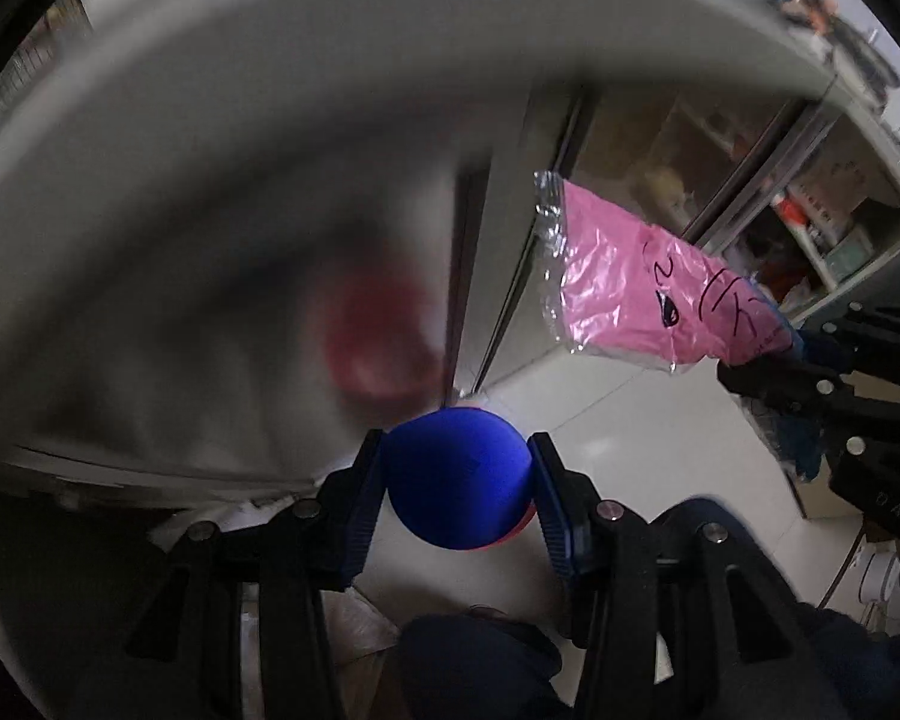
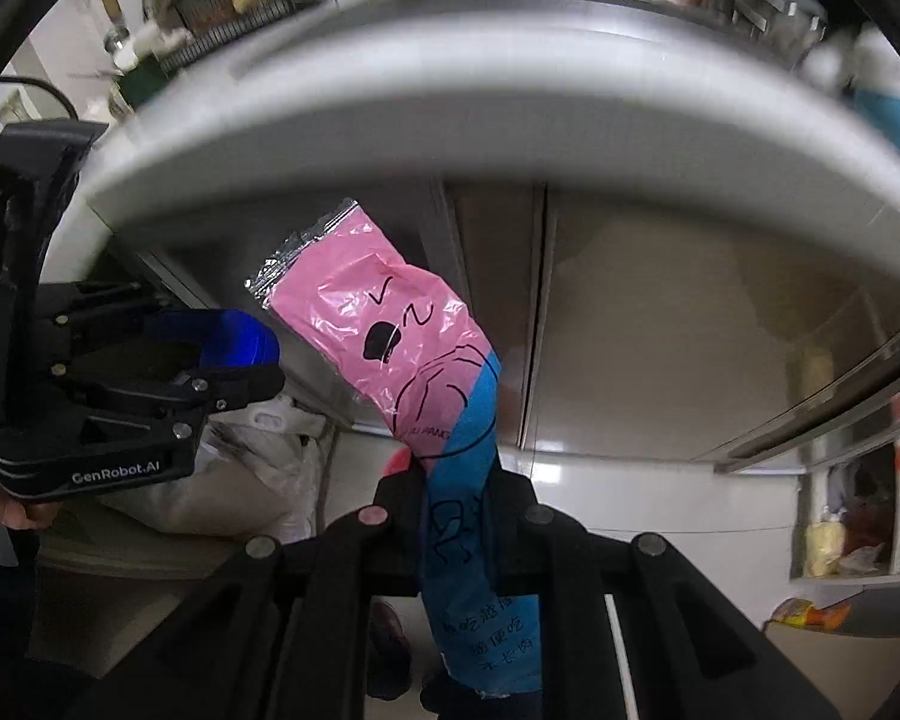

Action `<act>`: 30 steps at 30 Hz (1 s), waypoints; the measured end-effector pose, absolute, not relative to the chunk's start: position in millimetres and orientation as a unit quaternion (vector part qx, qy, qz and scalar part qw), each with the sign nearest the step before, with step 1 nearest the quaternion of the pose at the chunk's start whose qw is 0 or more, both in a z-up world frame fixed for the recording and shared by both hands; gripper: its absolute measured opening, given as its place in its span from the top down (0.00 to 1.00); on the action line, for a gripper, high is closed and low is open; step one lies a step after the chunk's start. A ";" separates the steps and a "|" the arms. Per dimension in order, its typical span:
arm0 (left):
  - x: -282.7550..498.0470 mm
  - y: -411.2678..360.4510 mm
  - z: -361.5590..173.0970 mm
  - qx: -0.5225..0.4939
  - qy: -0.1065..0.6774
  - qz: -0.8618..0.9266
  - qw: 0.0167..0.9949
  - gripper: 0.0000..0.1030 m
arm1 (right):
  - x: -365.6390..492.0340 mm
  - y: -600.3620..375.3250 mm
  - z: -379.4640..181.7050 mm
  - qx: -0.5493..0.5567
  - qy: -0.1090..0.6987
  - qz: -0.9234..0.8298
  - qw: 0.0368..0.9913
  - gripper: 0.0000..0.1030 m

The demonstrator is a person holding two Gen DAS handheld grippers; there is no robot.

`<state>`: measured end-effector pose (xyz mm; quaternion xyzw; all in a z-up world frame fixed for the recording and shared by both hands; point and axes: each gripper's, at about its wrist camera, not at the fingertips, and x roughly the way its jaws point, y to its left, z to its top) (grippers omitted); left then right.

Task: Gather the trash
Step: 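Carry the blue lid and pink-and-blue bag down toward the red bin, then open both tools to drop the lid and bag into the red bin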

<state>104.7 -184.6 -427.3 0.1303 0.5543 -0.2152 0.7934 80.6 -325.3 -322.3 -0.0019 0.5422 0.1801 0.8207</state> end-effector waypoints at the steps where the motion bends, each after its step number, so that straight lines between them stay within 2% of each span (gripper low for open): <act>1: 106.1 -185.9 -442.5 0.130 0.556 -0.214 0.792 0.57 | 81.5 -324.4 -338.3 -0.004 0.546 0.181 0.818 0.88; 11: 115.9 -193.1 -636.6 0.119 0.570 -0.207 0.786 0.57 | 92.6 -331.3 -512.1 -0.016 0.535 0.178 0.826 0.88; 17: 116.8 -194.1 -712.7 0.116 0.572 -0.209 0.784 0.57 | 93.1 -330.7 -589.6 -0.013 0.522 0.187 0.832 0.88; 22: 112.6 -193.6 -742.5 0.116 0.580 -0.210 0.779 0.57 | 88.9 -331.1 -616.2 -0.014 0.525 0.190 0.830 0.88; 25: 111.2 -186.4 -739.8 0.103 0.582 -0.204 0.780 0.55 | 94.9 -331.5 -618.8 -0.014 0.526 0.191 0.829 0.88; 28: 112.4 -183.3 -735.1 0.092 0.571 -0.207 0.789 0.32 | 96.3 -334.5 -621.1 -0.015 0.525 0.191 0.829 0.88; 30: 112.8 -184.9 -729.4 0.095 0.563 -0.213 0.793 0.31 | 98.3 -327.4 -617.6 -0.015 0.524 0.189 0.830 0.88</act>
